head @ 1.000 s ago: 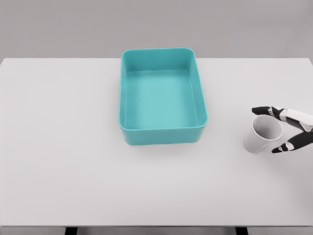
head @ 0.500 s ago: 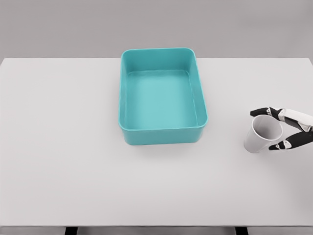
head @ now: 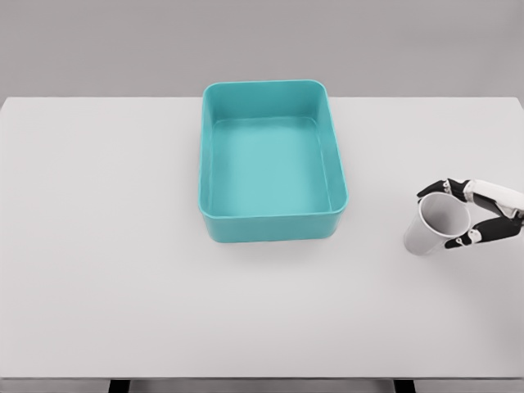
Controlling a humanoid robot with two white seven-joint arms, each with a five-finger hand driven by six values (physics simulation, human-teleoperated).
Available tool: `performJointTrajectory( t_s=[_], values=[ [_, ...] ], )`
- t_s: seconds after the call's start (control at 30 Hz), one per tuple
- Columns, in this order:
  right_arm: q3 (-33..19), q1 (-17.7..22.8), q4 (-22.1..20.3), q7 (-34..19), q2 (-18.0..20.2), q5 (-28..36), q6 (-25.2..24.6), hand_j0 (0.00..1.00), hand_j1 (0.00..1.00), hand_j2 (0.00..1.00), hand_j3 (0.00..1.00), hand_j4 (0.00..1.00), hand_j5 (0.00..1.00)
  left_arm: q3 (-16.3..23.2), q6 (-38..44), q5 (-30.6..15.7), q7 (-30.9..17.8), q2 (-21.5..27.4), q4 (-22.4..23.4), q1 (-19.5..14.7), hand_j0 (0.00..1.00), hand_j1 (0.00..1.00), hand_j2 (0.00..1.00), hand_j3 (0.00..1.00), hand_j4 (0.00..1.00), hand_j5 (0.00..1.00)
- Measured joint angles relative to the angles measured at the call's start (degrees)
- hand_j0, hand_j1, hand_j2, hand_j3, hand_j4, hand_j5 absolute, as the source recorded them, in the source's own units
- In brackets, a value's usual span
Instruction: Put the paper cup into the basket with your right arm
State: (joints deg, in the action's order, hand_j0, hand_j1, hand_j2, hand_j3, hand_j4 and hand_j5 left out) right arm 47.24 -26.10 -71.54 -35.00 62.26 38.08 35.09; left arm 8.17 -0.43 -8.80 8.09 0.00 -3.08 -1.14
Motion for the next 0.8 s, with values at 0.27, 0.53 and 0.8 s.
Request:
performJointTrajectory(
  t_s=[0.27,0.53,0.8],
  values=[
    [-2.0,0.0,0.0,0.0,-1.0,1.2,0.0,0.64,0.64,0.64,0.64,0.64,0.64,0.0,0.0,0.0,0.0,0.0,0.0,0.0,1.00,1.00,1.00,1.00,1.00,1.00],
    [-5.8,-0.7,0.0,0.0,-4.7,1.9,0.0,0.64,0.64,0.64,0.64,0.64,0.64,0.0,0.0,0.0,0.0,0.0,0.0,0.0,1.00,1.00,1.00,1.00,1.00,1.00],
    [-9.0,-1.4,0.0,0.0,-7.7,1.9,0.0,0.64,0.64,0.64,0.64,0.64,0.64,0.0,0.0,0.0,0.0,0.0,0.0,0.0,1.00,1.00,1.00,1.00,1.00,1.00]
  ],
)
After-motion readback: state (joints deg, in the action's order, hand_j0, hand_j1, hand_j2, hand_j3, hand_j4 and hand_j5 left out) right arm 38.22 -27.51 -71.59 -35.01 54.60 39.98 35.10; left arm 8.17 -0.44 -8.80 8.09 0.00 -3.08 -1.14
